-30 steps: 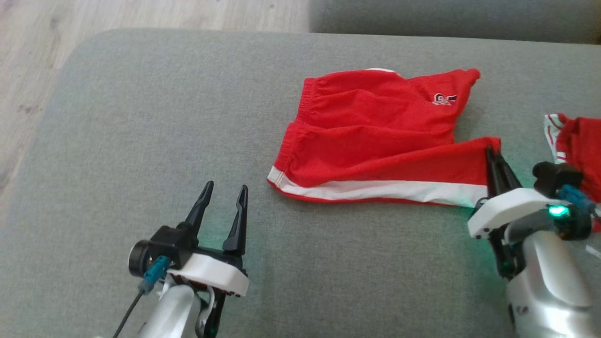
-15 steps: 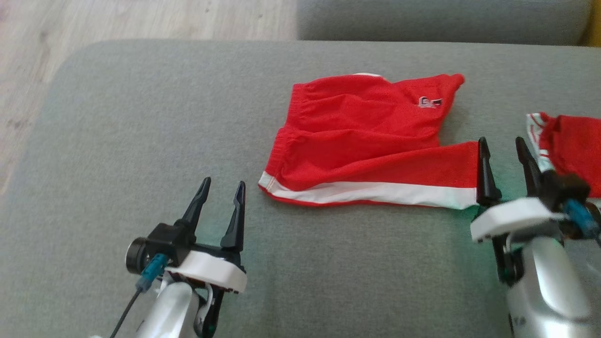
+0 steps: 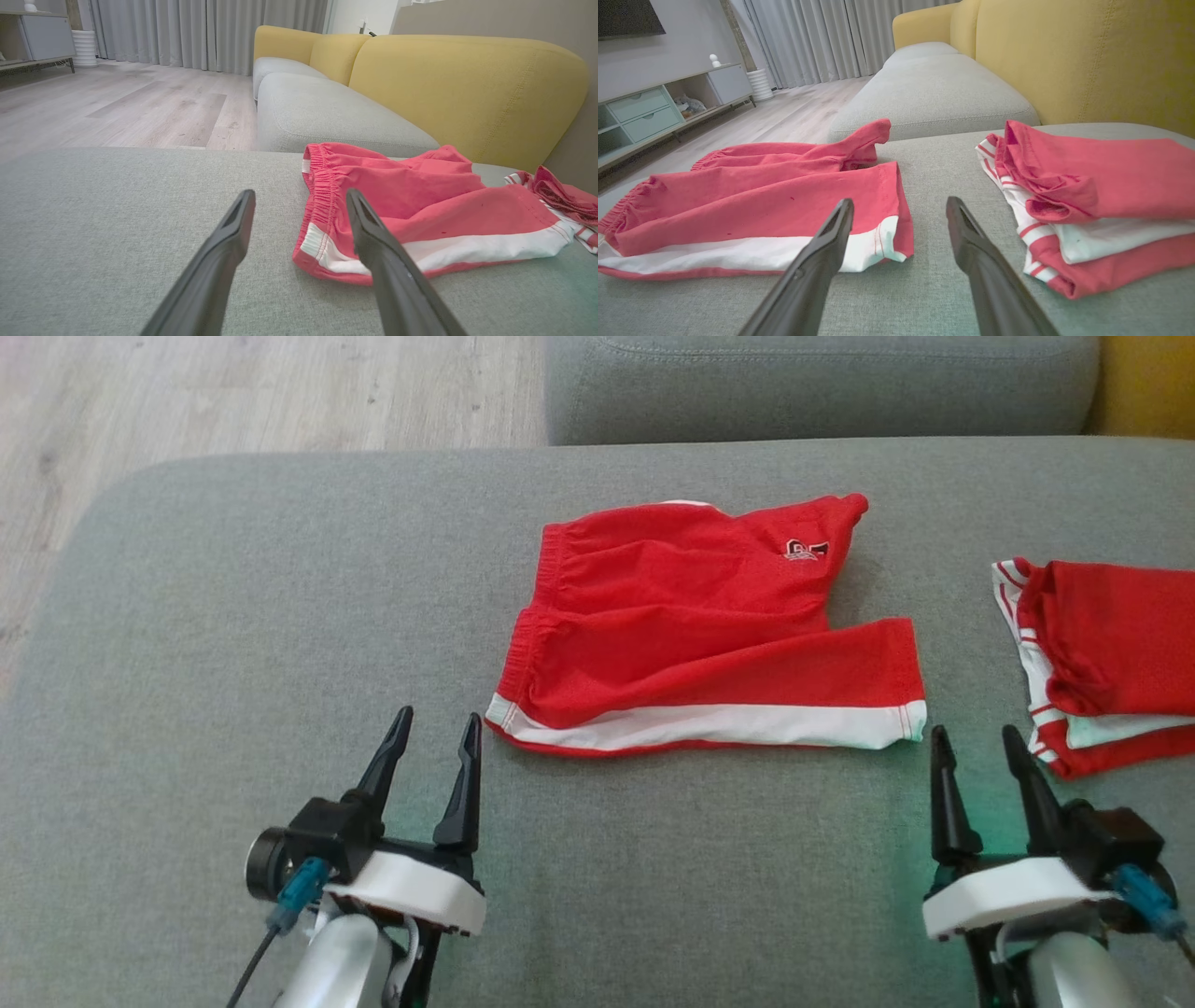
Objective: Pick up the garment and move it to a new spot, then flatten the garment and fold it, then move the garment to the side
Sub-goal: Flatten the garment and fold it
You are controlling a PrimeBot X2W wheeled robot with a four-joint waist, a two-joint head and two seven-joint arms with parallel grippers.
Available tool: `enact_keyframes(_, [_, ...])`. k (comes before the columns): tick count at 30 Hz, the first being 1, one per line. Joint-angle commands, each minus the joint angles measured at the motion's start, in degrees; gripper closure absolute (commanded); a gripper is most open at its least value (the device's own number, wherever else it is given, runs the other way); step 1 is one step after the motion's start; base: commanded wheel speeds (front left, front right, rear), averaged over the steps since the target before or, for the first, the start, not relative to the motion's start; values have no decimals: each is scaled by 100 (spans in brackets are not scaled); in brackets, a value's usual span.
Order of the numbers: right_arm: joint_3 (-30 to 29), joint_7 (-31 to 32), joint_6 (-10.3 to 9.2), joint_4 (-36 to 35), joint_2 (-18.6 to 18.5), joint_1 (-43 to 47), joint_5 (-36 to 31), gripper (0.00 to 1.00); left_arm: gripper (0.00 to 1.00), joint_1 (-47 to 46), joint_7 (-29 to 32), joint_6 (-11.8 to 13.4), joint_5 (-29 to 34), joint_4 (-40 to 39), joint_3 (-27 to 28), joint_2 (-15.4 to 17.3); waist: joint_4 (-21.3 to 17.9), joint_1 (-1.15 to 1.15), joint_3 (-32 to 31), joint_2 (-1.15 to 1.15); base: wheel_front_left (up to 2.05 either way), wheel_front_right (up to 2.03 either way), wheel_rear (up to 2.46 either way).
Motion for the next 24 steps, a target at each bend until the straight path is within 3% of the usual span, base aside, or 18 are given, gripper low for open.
enact_keyframes(1, [205, -78, -4, -98, -21, -206, 23, 0, 0, -148, -57, 9, 48, -169, 170, 15, 13, 0, 29, 0, 0, 0, 0])
enact_keyframes(20, [295, 156, -4, 1659, -21, -1332, 2, 0, 0, -376, -57, 0, 7, -128, 99, 13, 249, 0, 345, 0, 0, 0, 0])
enact_keyframes(21, [315, 147, -4, 1708, -21, -1357, 16, 16, 0, -378, -57, 4, 6, -125, 99, 13, 245, 0, 345, 0, 0, 0, 0])
enact_keyframes(22, [336, 134, -4, 1752, -21, -1381, 30, 78, 0, -379, -57, 6, 6, -120, 100, 13, 237, 0, 343, 0, 0, 0, 0])
enact_keyframes(23, [357, 120, -4, 1788, -21, -1401, 44, 100, 0, -379, -57, 7, 8, -114, 103, 13, 228, 0, 338, 0, 0, 0, 0])
enact_keyframes(24, [376, 105, -4, 1818, -21, -1413, 48, 100, 0, -377, -57, 9, 11, -107, 108, 13, 216, 0, 330, 0, 0, 0, 0])
